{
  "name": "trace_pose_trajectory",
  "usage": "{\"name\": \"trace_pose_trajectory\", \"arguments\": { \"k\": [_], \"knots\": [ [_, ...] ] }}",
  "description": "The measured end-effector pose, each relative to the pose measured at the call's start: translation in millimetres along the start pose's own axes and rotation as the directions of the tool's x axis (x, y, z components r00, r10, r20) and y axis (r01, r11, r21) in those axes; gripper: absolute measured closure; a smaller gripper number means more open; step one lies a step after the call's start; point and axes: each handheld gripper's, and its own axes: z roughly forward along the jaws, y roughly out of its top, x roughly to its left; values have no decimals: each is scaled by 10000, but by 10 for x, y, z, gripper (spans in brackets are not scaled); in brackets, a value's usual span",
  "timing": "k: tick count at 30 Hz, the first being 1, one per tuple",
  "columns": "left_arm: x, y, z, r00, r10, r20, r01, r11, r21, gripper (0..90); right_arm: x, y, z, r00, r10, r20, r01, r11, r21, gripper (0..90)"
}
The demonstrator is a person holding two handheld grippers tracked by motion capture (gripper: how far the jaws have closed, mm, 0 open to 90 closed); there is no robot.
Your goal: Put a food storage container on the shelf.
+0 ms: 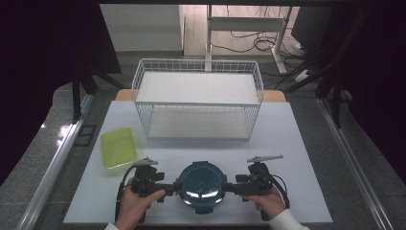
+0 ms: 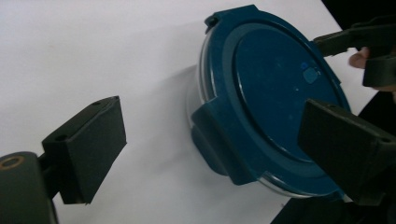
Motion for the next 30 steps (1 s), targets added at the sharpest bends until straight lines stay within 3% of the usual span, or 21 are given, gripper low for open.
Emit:
{"name": "trace_pose_trajectory", "arguments": {
  "k": [3,6,12,17,20,21,22,25,26,30],
  "knots": [
    [21,-3,54,9982,-446,400,441,9989,125,79,-16,9,47,9995,224,-240,-222,9997,95,114],
    [36,-11,101,9963,-636,583,620,9976,297,79,-21,13,76,9994,242,-260,-237,9996,179,111],
    [64,-20,198,9855,-1292,1103,1261,9914,346,103,-54,33,162,9972,544,-515,-526,9979,365,108],
    [89,-67,294,9672,-1931,1652,1850,9807,637,113,-96,20,246,9894,1069,-982,-1017,9932,569,120],
    [91,-84,310,9635,-2042,1730,1961,9786,629,128,-105,13,269,9871,1166,-1094,-1095,9916,688,128],
    [102,-102,325,9575,-2219,1844,2118,9746,728,141,-113,-1,290,9824,1381,-1254,-1294,9887,756,134],
    [102,-102,325,9575,-2219,1844,2118,9746,728,147,-113,-1,290,9824,1381,-1254,-1294,9887,756,134],
    [130,-131,343,9460,-2511,2052,2377,9673,881,175,-110,-27,328,9755,1668,-1435,-1539,9833,968,148],
    [130,-131,343,9460,-2511,2052,2377,9673,881,183,-110,-27,328,9755,1668,-1435,-1539,9833,968,148],
    [132,-149,352,9326,-2760,2327,2596,9606,989,246,-83,-36,335,9741,1716,-1470,-1572,9820,1044,199]
  ]
}}
